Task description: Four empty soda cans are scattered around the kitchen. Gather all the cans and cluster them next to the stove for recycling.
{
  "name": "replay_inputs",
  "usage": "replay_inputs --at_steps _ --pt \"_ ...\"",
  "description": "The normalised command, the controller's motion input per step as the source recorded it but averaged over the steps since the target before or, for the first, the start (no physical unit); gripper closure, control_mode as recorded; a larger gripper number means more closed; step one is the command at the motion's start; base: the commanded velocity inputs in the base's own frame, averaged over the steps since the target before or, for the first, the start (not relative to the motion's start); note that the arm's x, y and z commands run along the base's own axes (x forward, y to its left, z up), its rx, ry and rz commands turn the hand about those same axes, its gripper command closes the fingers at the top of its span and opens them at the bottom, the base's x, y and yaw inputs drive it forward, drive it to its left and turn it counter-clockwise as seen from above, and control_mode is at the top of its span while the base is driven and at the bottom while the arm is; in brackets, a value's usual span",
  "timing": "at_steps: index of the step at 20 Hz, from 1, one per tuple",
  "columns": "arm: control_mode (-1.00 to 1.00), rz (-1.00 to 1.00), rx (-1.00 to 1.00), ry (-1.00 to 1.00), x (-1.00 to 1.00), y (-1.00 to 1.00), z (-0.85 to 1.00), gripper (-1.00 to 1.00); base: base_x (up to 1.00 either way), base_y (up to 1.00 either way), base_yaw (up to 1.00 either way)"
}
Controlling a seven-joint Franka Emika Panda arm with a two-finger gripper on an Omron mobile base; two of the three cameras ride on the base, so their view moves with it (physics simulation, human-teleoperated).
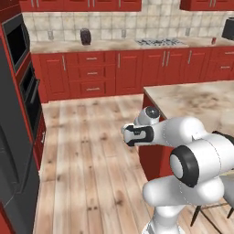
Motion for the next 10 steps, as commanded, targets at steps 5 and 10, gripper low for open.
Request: replay_inputs --at_steps 5,10 --pt "1.00 0.00 0.00 0.00 0.00 0.00 0.00 1.00 0.60 0.27 0.00" --pt "1.00 0.00 0.00 0.00 0.00 0.00 0.00 1.00 0.58 0.26 0.00"
